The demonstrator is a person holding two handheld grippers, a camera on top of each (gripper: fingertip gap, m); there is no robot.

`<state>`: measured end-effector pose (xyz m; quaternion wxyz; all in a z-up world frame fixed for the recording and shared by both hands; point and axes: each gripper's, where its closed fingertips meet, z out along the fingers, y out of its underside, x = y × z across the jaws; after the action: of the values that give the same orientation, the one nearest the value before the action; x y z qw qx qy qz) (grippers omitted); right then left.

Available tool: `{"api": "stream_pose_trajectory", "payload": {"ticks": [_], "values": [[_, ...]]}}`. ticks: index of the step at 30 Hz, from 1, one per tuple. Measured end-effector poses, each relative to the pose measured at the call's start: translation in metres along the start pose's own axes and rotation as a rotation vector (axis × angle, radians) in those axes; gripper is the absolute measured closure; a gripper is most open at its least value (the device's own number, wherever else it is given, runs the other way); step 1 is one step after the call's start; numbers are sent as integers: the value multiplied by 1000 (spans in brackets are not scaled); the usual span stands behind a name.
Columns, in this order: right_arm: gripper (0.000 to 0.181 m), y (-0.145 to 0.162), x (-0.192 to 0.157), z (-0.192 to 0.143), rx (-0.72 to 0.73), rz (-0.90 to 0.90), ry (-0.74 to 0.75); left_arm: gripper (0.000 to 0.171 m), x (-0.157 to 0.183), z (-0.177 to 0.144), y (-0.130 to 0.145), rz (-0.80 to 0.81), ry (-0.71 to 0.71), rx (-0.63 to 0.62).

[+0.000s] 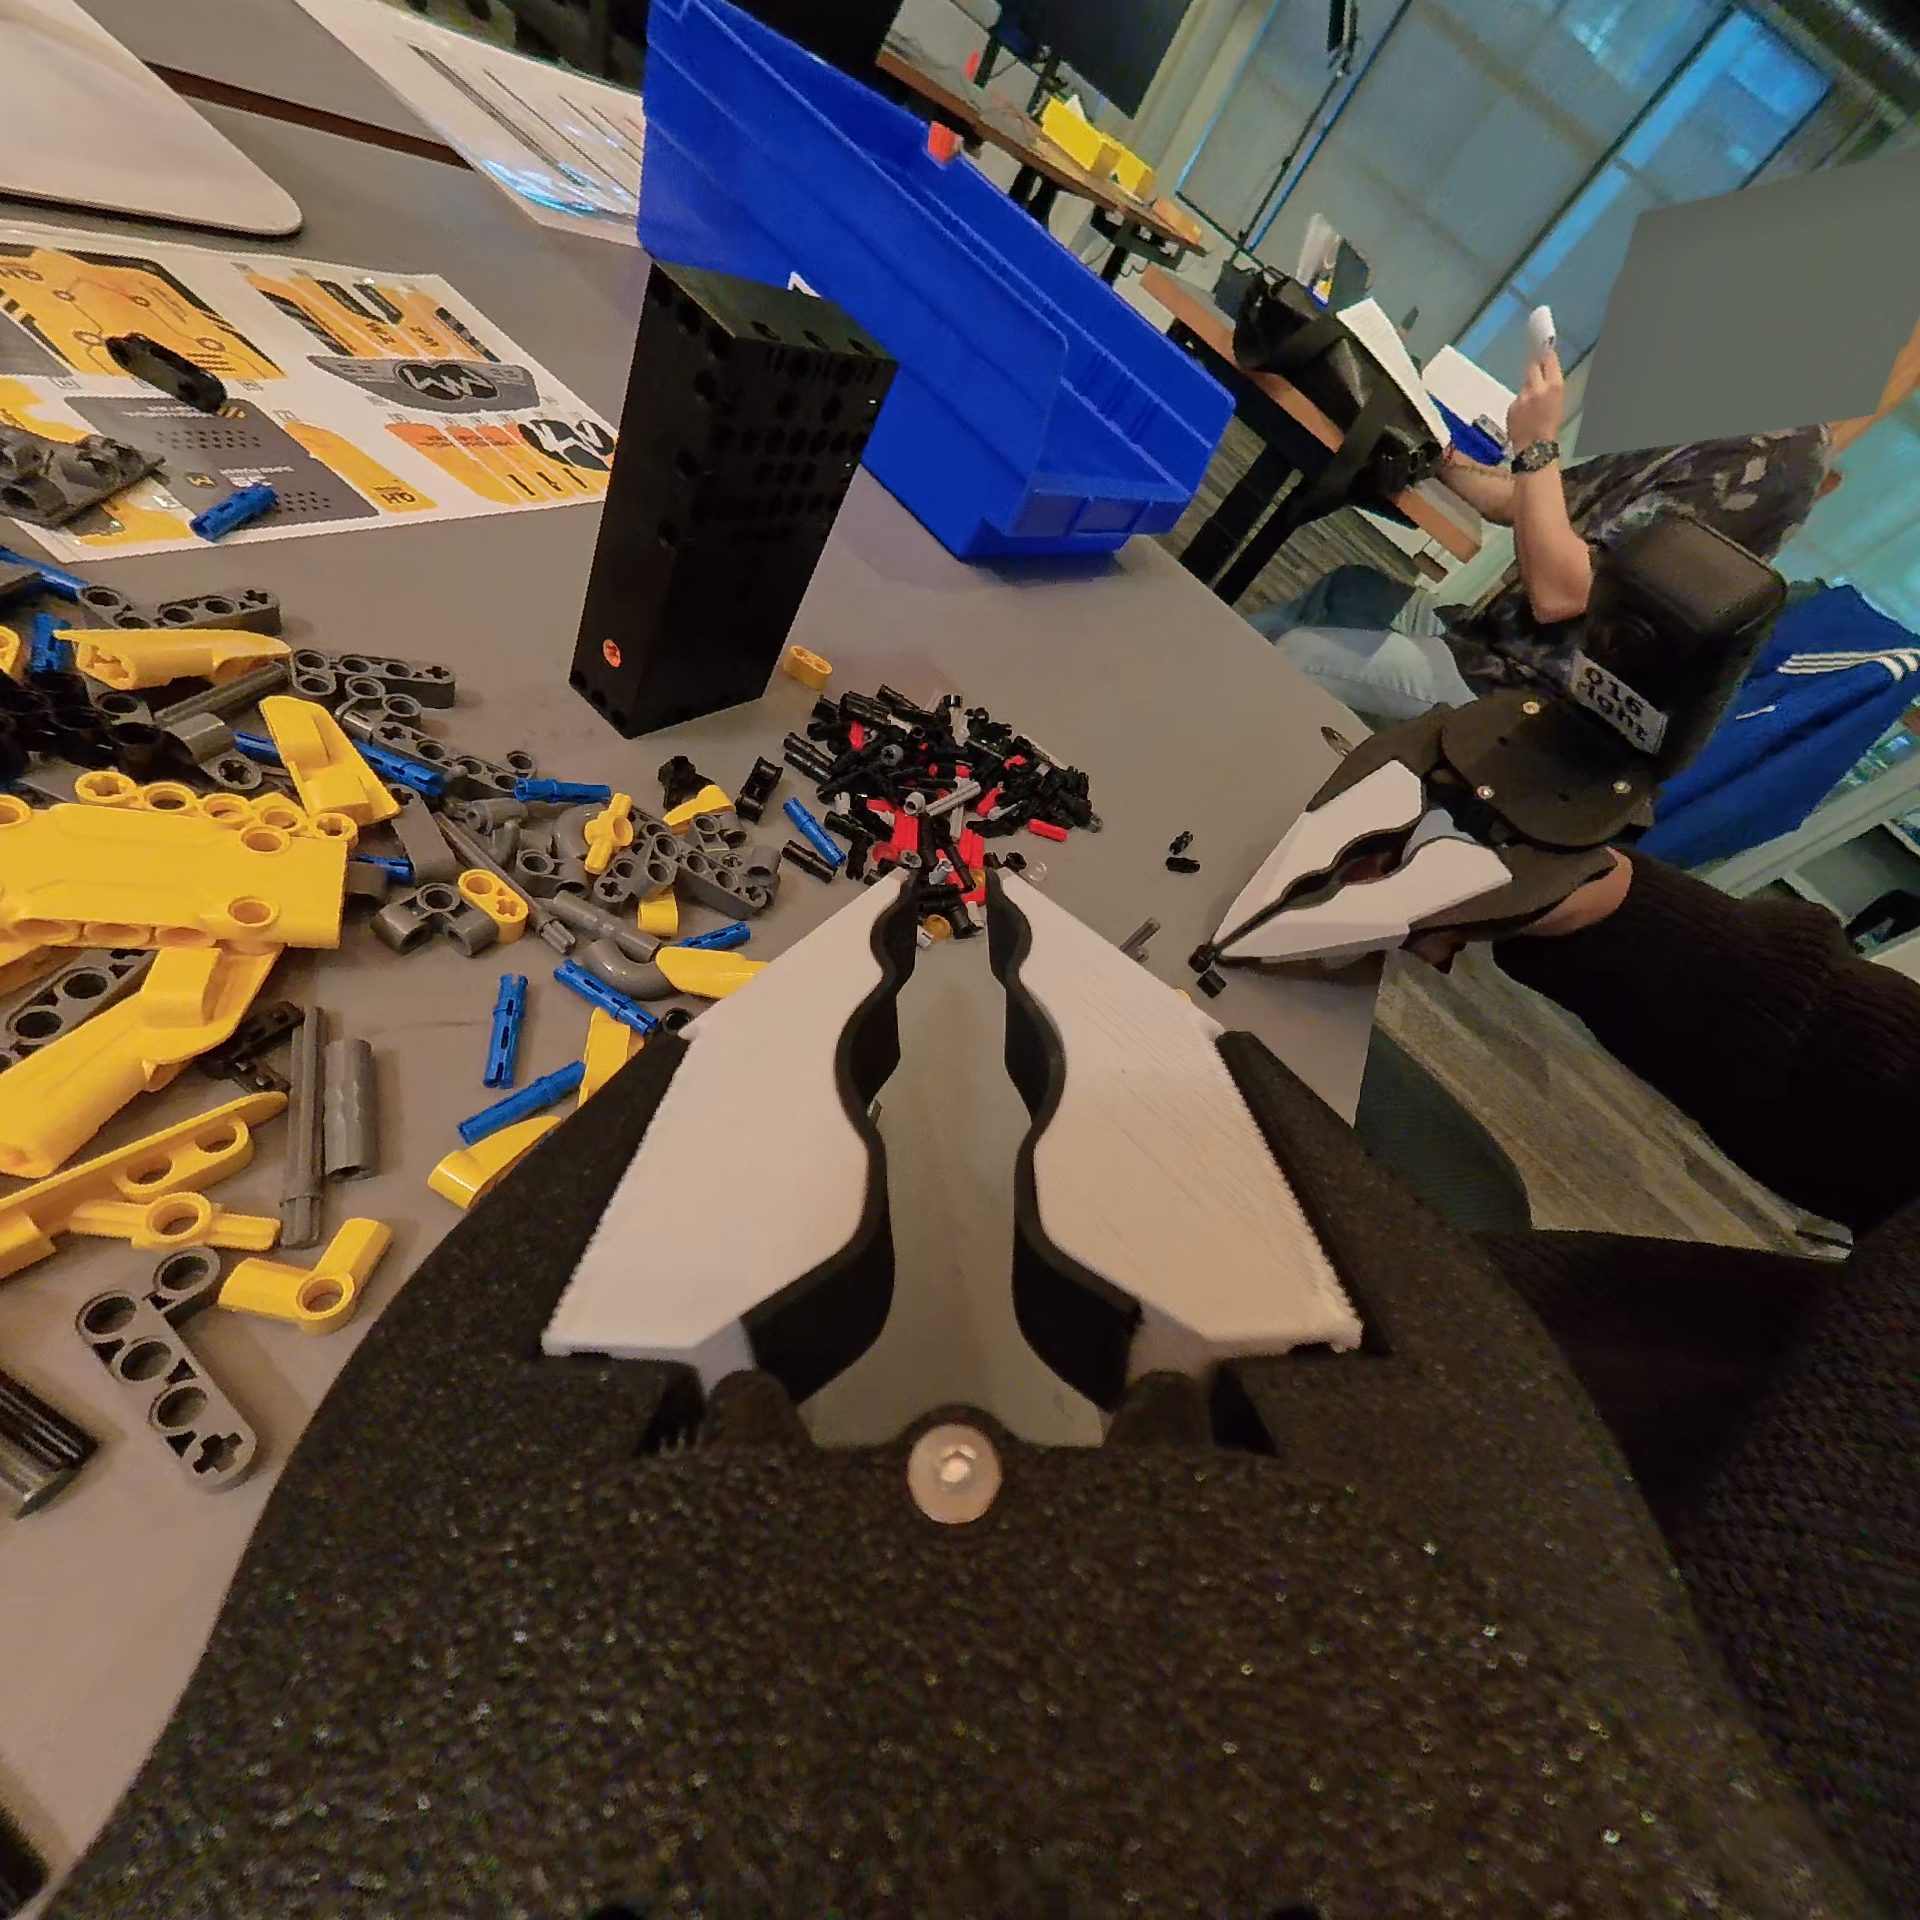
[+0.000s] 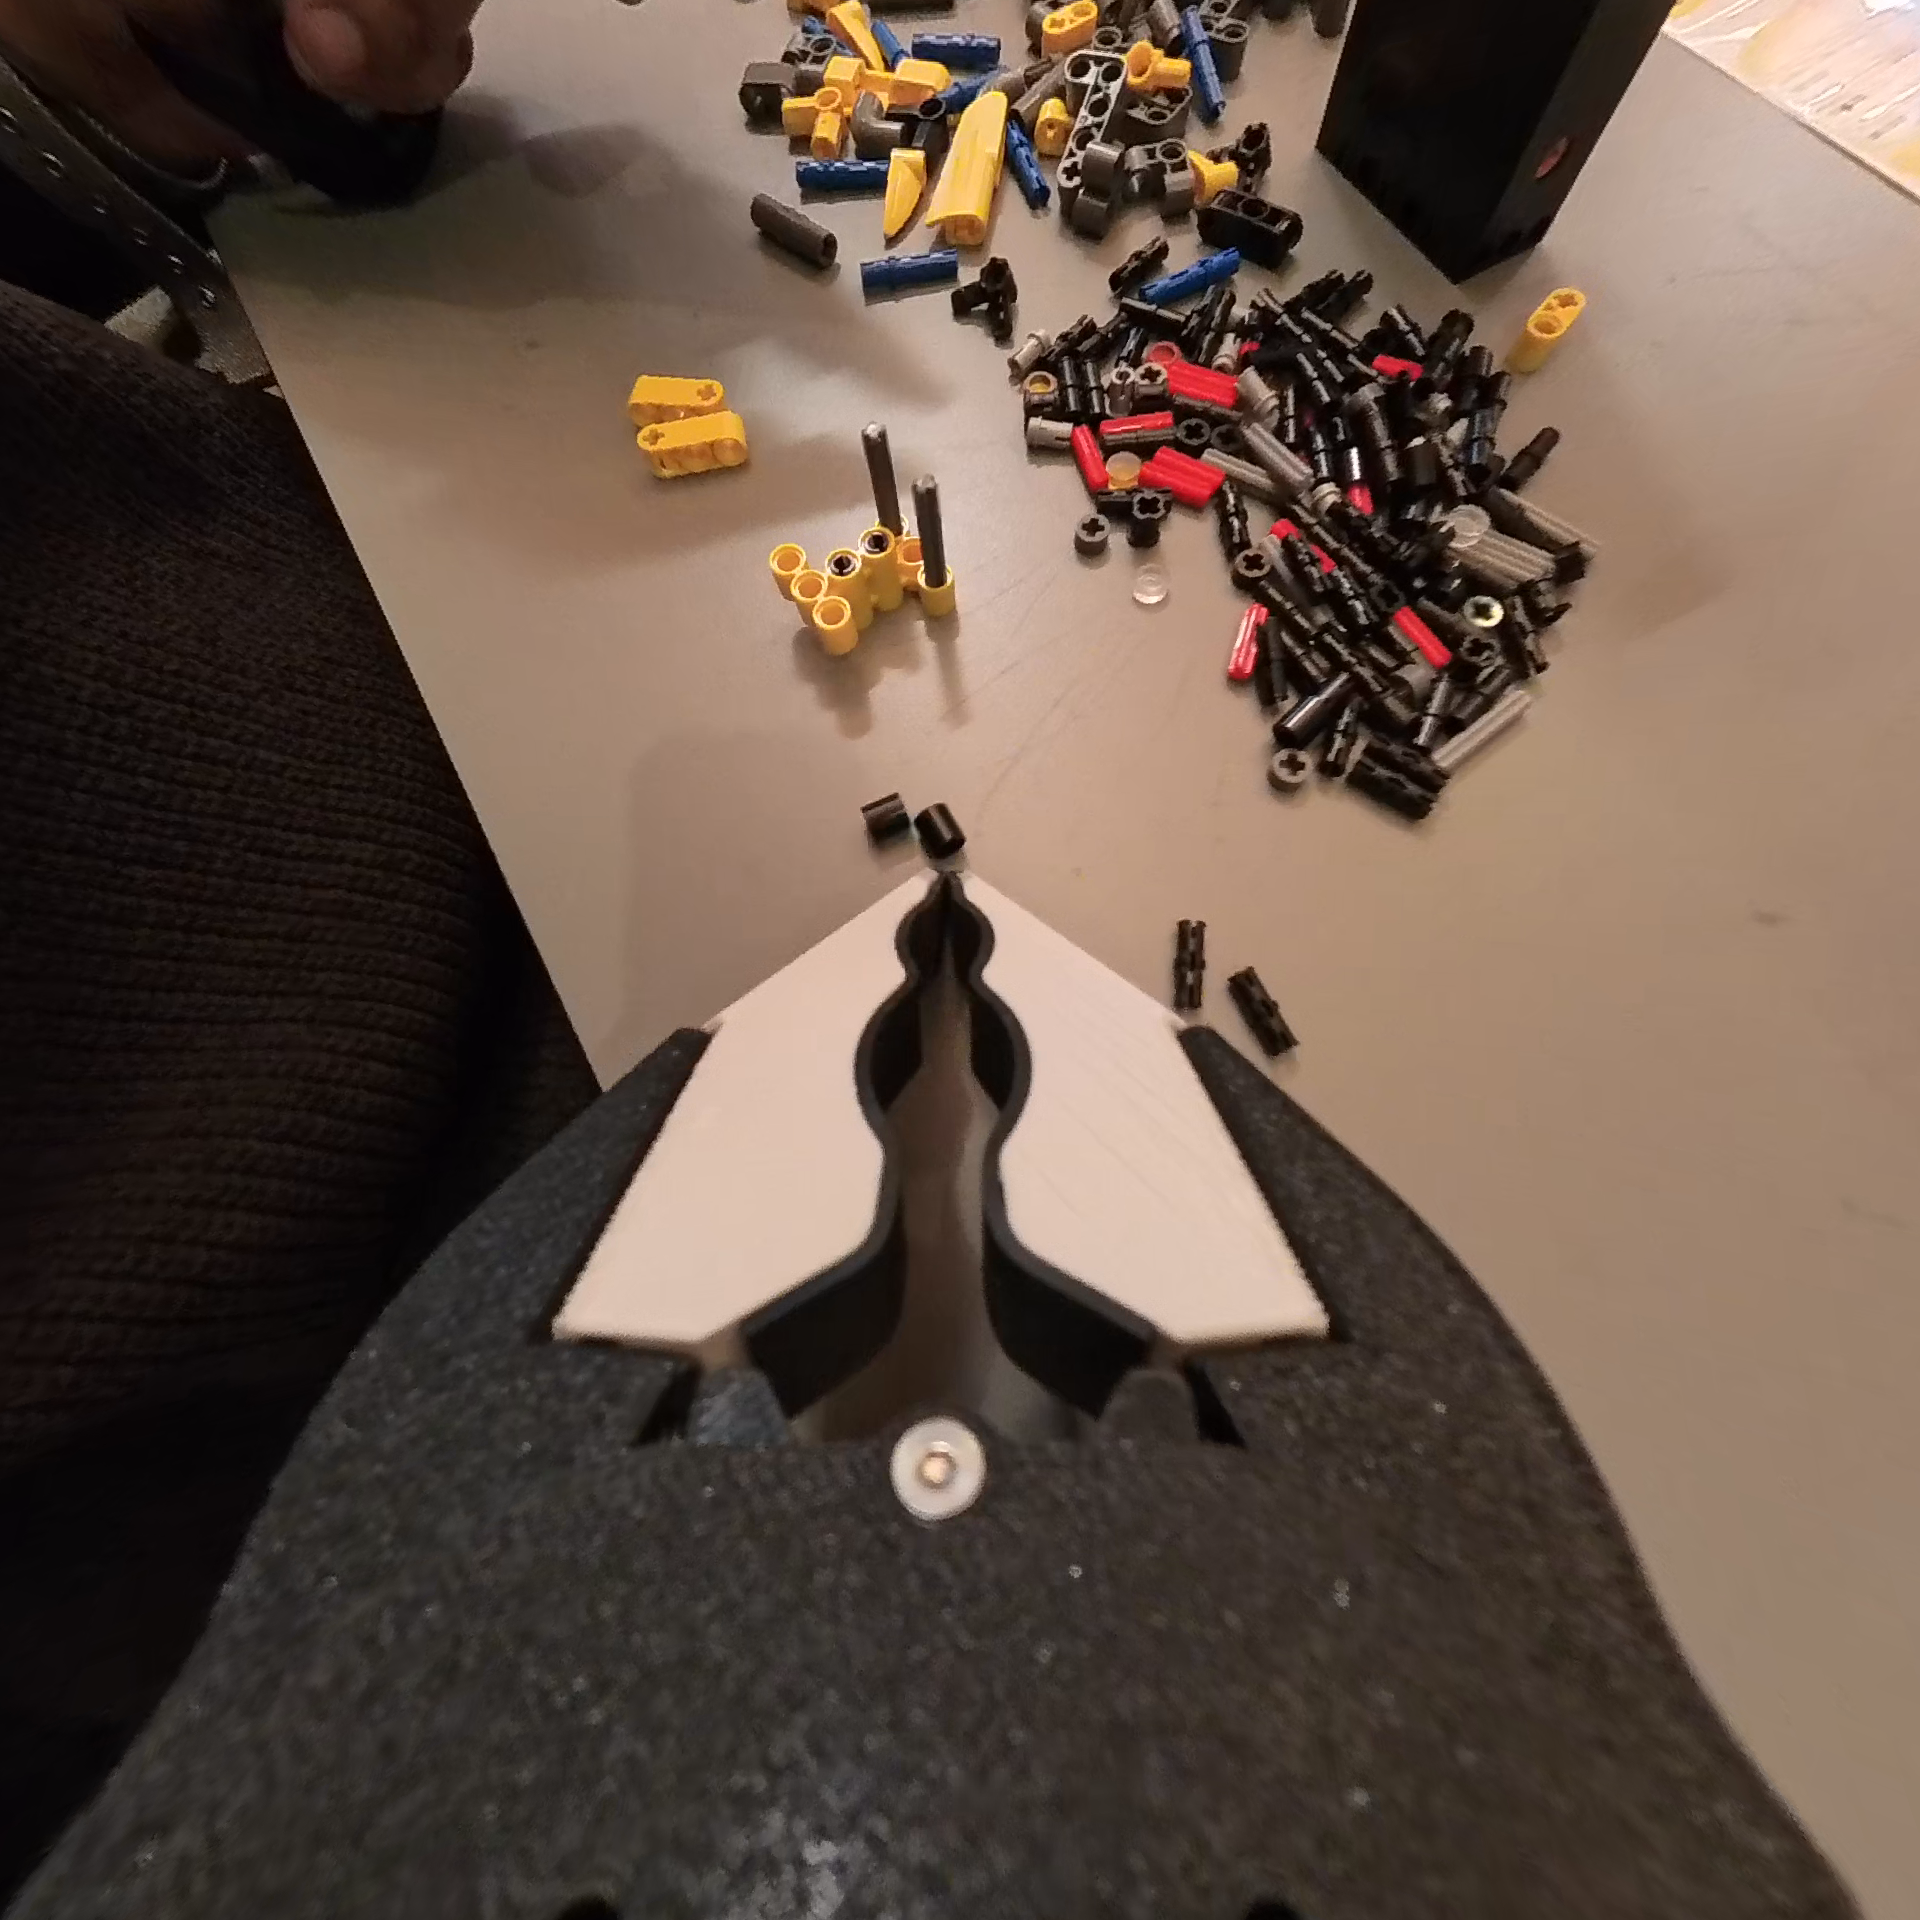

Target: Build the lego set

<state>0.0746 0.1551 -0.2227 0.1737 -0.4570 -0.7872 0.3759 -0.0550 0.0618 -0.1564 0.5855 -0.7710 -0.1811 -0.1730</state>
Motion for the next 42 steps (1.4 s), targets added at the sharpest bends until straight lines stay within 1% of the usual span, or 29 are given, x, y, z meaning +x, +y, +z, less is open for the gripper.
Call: {"api": "stream_pose_trajectory", "payload": {"ticks": [6, 10, 12, 16, 28, 31, 35, 36, 38, 40, 42], "values": [[181, -4, 4, -5, 42, 20, 7, 159, 1, 0, 0, 15, -4, 1], [181, -9, 5, -6, 61, -2, 31, 159, 2, 1, 1, 27, -10, -6], [180, -12, 2, -2, 51, -6, 28, 159, 2, 1, 1, 26, -11, -8], [172, -10, 1, 6, 13, -51, 28, 159, 1, 1, 1, 24, -10, -6], [174, -15, 7, 15, -7, -109, -3, 159, 1, 1, 1, 18, -10, -9], [174, -25, 8, 13, 34, -102, 2, 159, 1, 1, 1, 18, -9, -8], [174, -54, -1, 4, 133, -127, -2, 159, 6, 0, 1, 36, 10, -2], [174, -62, -6, 2, 160, -149, -1, 159, 12, 1, -1, 36, 29, 9], [174, -81, -17, -3, 217, -204, 4, 159, 34, 4, -3, -11, 125, 29], [174, -98, -28, -7, 268, -264, 16, 159, 61, 9, -3, -125, 275, 22], [174, -110, -36, -9, 300, -327, 39, 158, 82, 13, -1, -288, 431, -3]]}}
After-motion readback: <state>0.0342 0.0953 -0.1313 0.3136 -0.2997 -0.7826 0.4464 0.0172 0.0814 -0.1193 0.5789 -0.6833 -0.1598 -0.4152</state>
